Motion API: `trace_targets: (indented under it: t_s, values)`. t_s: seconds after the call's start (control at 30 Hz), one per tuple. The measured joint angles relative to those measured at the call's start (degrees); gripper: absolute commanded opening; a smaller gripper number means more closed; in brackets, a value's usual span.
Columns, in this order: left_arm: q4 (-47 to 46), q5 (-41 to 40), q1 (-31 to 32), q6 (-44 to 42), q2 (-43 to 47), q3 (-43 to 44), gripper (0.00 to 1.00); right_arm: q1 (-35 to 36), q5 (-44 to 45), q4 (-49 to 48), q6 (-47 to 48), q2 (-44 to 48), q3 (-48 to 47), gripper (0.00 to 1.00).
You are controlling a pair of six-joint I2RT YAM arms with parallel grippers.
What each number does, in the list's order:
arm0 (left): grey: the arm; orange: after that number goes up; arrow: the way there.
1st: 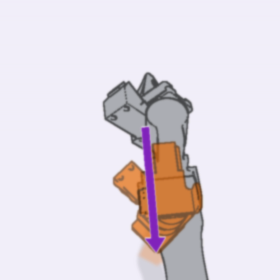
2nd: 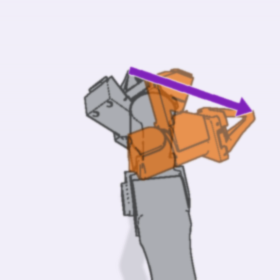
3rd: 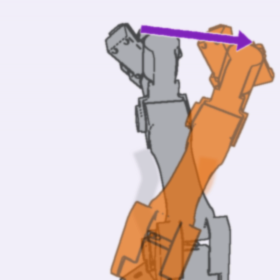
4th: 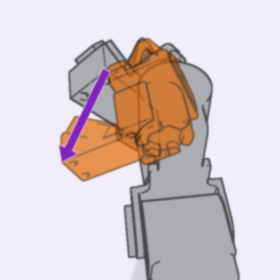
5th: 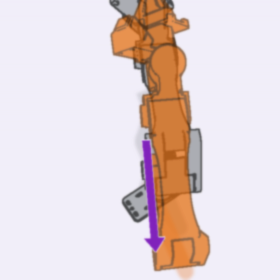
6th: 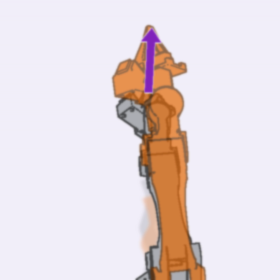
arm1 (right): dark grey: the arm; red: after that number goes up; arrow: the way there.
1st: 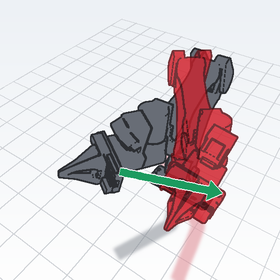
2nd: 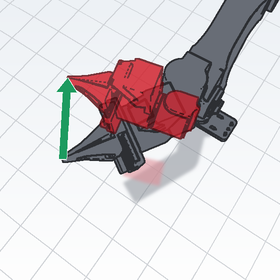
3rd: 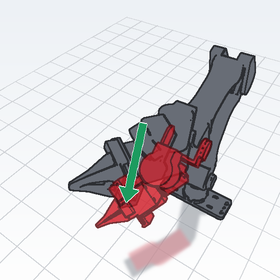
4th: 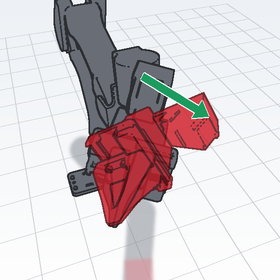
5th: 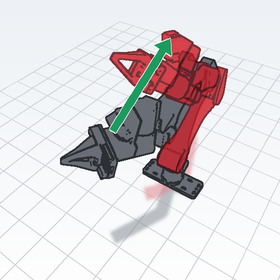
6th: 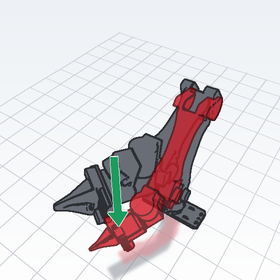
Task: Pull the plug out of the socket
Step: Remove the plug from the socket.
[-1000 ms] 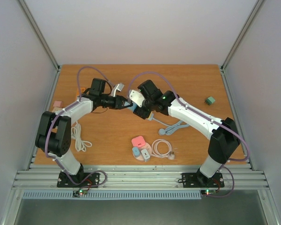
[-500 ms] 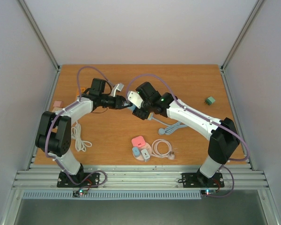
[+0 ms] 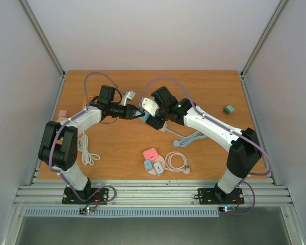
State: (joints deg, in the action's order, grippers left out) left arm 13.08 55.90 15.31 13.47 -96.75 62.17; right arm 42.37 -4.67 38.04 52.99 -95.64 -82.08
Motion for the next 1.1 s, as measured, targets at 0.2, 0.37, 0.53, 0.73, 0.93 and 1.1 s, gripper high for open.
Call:
trace_targets:
  t_s: [0.2, 0.37, 0.53, 0.73, 0.93, 1.1]
  values:
    - [0.1, -0.3, 0.2, 0.2, 0.0, 0.0, 0.0, 0.6, 1.3, 0.2, 0.1, 0.0, 0.0, 0.54]
    - [0.0, -0.9, 0.2, 0.2, 0.0, 0.0, 0.01, 2.0, 4.5, -0.1, 0.5, 0.0, 0.1, 0.54]
    - [0.0, -1.3, 0.2, 0.2, 0.0, 0.0, 0.0, 2.7, 6.2, -0.8, 0.6, 0.0, 0.6, 0.55]
    - [0.0, -1.0, 0.2, -0.3, 0.0, 0.0, 0.01, 2.7, 6.2, -0.7, 0.7, 0.0, 0.6, 0.55]
    - [0.3, -0.9, 0.2, -1.0, 0.0, 0.0, 0.0, 1.6, 3.5, -0.4, 0.6, 0.0, 0.6, 0.55]
    - [0.3, -0.7, 0.2, -1.5, 0.0, 0.0, 0.01, 0.3, 1.2, 0.0, 0.6, 0.0, 0.4, 0.55]
